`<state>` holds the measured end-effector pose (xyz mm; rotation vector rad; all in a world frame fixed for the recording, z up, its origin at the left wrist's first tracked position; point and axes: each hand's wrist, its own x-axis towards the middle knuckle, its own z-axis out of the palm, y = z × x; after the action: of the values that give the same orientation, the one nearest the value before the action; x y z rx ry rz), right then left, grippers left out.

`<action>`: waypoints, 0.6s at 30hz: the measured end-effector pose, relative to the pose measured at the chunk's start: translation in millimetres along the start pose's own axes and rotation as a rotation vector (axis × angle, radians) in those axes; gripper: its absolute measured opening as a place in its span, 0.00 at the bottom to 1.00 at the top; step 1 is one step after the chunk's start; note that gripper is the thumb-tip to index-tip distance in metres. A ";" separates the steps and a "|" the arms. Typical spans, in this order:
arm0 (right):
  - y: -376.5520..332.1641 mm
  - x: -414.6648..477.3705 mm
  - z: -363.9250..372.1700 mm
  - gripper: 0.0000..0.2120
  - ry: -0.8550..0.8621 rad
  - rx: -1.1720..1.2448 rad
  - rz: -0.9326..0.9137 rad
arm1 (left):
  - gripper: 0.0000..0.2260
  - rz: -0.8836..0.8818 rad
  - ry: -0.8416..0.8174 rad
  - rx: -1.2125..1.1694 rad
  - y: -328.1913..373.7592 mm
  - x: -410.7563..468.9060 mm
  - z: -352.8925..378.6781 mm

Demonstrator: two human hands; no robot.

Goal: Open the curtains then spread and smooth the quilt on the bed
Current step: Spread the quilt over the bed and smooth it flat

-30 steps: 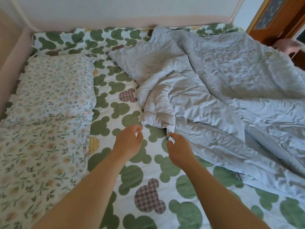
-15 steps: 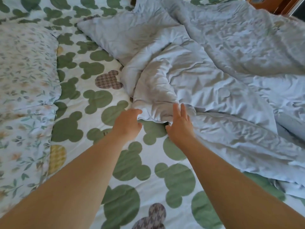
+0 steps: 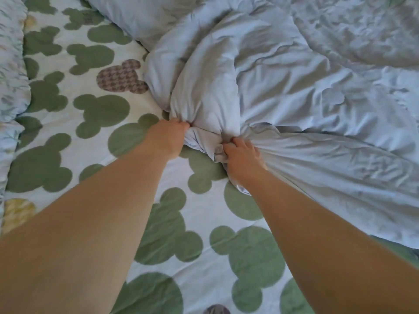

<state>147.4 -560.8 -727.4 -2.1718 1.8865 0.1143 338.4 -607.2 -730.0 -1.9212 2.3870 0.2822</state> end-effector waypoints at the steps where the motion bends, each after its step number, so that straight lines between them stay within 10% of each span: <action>1: -2.2 0.4 -0.6 0.17 0.004 0.003 0.001 | 0.15 0.010 0.014 0.007 1.2 0.3 0.1; 18: -41.2 -96.6 -23.0 0.20 -0.231 -0.044 -0.011 | 0.12 -0.103 -0.256 0.175 18.7 -158.8 -23.1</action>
<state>170.6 -468.6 -677.2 -2.0941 1.7580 0.3899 356.5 -454.8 -679.3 -1.8016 2.0717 0.2823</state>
